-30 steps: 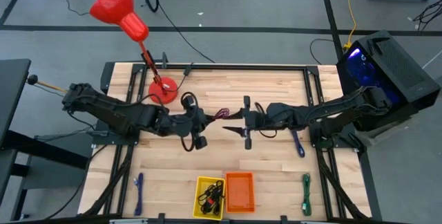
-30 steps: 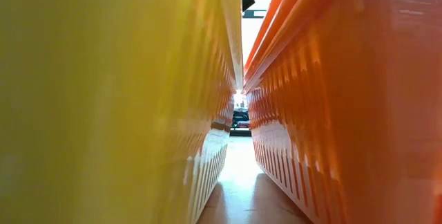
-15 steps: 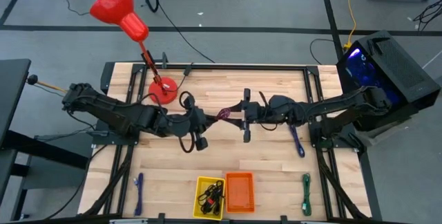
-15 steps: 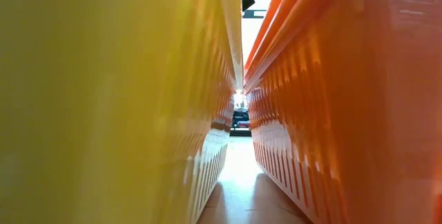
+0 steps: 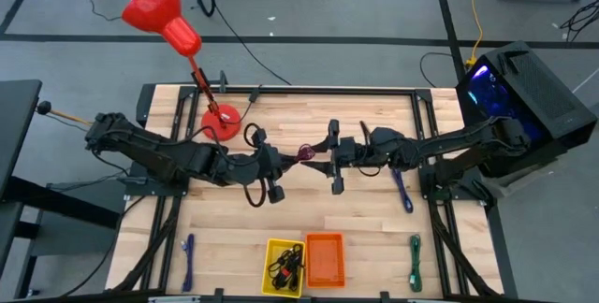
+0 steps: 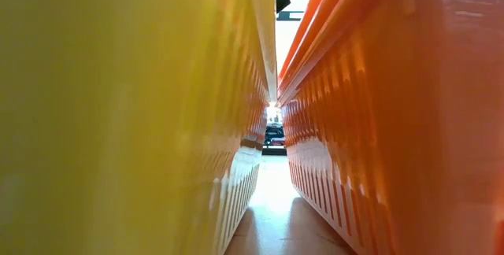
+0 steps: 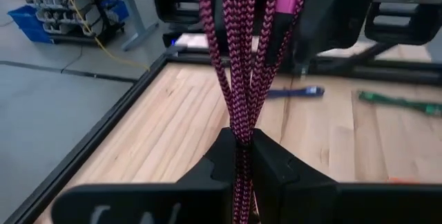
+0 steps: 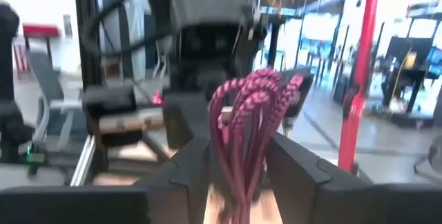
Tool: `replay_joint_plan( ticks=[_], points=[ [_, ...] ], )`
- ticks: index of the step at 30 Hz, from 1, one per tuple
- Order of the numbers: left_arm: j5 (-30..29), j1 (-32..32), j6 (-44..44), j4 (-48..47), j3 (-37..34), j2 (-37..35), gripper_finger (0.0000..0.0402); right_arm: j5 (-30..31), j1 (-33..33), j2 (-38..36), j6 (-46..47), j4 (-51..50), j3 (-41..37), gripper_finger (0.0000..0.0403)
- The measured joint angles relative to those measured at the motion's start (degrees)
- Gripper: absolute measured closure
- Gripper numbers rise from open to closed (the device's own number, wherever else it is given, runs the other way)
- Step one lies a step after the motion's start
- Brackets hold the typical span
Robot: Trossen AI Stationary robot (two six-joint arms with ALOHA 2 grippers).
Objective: Pick & Place USB Port
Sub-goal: Put the black and pink charger cable into the orange bin
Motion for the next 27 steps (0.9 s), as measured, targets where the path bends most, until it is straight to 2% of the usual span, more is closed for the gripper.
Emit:
replay_joint_plan(
  ticks=[2, 6, 7, 14, 20, 24, 27],
  points=[
    [0.06, 0.0, 1.21, 0.49, -0.05, 0.47, 0.0377, 0.0, 0.0, -0.01, -0.13, 0.79, 0.0, 0.0289],
    [0.15, 0.04, 1.38, 1.11, -0.12, 1.1, 0.0377, 0.0, 0.0, -0.05, -1.12, -0.15, 0.02, 0.0375],
    [0.17, 0.04, 1.37, 0.99, -0.12, 1.1, 0.0376, 0.09, 0.0, -0.03, -1.8, -0.44, 0.02, 0.0381],
    [0.26, 0.28, 1.36, 1.36, -0.12, 1.09, 0.0331, 1.11, 0.02, -0.86, -1.23, -3.24, 0.11, 0.0384],
    [-0.08, -0.67, 2.08, -1.58, -0.05, -1.04, 0.0313, 3.43, 0.93, -5.67, 0.08, -13.94, 0.07, 0.0384],
    [-2.97, -1.31, 1.46, -4.37, -0.03, -3.86, 0.0316, 2.2, 4.37, -9.03, 3.03, -20.45, 0.04, 0.0384],
    [-5.67, -1.72, 0.79, -7.08, -0.05, -5.43, 0.0321, 1.26, 9.4, -11.13, 5.71, -24.22, 0.07, 0.0384]
  ],
)
